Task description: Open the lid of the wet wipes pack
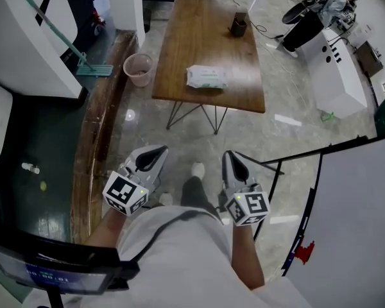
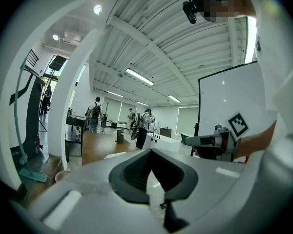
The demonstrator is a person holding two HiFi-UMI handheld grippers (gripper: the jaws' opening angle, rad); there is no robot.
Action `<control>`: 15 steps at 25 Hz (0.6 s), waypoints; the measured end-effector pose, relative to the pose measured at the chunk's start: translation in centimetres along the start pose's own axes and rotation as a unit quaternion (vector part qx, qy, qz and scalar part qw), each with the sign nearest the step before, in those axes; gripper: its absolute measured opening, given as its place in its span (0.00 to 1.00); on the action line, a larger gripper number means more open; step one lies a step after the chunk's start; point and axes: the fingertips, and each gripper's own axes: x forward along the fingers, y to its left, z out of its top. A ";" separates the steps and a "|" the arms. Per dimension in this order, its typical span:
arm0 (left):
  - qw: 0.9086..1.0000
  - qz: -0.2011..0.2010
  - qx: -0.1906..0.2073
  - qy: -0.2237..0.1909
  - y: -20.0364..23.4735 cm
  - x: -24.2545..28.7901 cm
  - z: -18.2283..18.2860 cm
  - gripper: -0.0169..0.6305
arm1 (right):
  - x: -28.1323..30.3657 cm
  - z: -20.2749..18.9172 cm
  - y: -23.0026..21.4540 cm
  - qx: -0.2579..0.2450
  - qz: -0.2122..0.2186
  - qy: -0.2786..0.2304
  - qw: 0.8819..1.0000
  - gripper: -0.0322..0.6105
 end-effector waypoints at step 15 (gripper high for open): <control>0.999 0.041 -0.001 0.012 5.1 11.0 1.7 0.03 | 10.3 2.6 -8.9 0.006 0.062 0.016 0.998 0.06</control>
